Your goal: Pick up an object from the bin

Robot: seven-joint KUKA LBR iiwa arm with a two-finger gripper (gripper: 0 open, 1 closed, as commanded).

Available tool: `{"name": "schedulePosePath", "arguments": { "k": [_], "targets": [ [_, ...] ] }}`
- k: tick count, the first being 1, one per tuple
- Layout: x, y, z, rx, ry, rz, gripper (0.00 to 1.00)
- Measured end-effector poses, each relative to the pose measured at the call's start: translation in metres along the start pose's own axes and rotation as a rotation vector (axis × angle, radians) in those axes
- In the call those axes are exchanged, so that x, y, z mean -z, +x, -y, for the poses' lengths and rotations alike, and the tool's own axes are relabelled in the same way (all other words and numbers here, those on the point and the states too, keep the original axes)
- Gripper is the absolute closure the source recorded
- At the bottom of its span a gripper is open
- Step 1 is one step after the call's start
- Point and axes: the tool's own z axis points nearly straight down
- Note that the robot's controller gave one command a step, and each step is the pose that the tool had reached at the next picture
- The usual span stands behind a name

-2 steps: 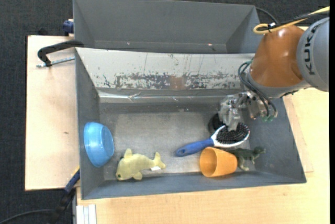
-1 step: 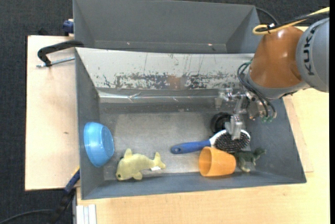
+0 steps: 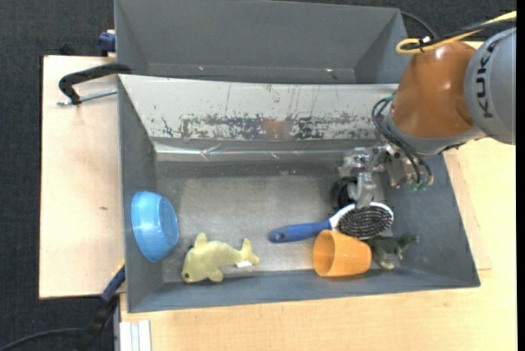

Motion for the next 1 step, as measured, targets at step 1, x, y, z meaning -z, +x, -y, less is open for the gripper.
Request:
{"name": "schedulePosePath", "arguments": {
  "k": [1],
  "targets": [
    [0.1686, 0.0159, -0.0078, 0.057, 0.002, -0.004, 1.0]
  ]
}}
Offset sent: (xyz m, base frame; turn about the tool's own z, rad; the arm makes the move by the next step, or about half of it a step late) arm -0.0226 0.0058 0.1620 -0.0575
